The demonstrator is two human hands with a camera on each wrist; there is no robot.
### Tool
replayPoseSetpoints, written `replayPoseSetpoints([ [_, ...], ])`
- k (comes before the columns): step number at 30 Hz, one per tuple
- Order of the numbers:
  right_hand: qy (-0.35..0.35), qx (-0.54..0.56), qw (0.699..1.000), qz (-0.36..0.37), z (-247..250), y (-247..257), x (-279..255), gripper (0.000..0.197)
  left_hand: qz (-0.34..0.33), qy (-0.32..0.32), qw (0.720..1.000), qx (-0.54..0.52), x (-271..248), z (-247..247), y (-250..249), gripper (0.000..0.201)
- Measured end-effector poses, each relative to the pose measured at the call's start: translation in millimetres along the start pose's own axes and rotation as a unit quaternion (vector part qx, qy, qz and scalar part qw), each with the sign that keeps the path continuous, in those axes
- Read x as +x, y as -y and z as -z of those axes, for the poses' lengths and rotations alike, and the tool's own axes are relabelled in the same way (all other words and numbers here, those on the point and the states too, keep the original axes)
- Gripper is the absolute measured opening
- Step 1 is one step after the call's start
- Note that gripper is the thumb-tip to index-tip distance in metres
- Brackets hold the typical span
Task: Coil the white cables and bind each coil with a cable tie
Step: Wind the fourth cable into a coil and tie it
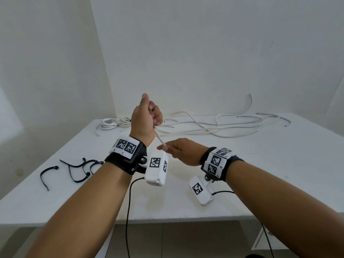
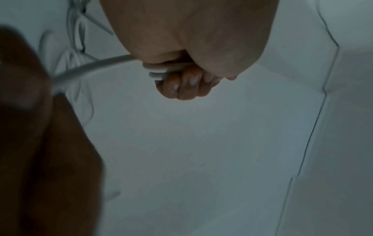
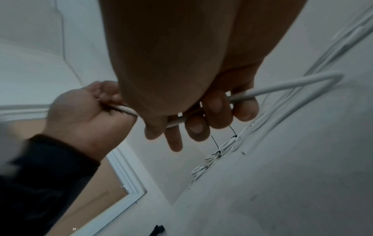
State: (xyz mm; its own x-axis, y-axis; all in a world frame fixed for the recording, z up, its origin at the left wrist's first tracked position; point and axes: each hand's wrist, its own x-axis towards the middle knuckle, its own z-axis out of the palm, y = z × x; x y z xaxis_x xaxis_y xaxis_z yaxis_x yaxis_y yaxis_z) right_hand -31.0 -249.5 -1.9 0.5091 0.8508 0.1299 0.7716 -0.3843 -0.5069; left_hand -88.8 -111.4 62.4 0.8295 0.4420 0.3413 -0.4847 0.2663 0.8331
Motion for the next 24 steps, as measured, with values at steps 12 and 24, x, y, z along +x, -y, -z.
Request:
replayPoseSetpoints([
  [12,-0.059,-0.166,0.983,0.052,28,6,-11,0.013,0.069,0.231,0.796,0.555,-6,30,50,0.051],
  [24,-0.125,-0.036,0.991,0.028,66,-13,-15,0.016,0.228,0.282,0.855,0.372,-17,31,58,0.053],
])
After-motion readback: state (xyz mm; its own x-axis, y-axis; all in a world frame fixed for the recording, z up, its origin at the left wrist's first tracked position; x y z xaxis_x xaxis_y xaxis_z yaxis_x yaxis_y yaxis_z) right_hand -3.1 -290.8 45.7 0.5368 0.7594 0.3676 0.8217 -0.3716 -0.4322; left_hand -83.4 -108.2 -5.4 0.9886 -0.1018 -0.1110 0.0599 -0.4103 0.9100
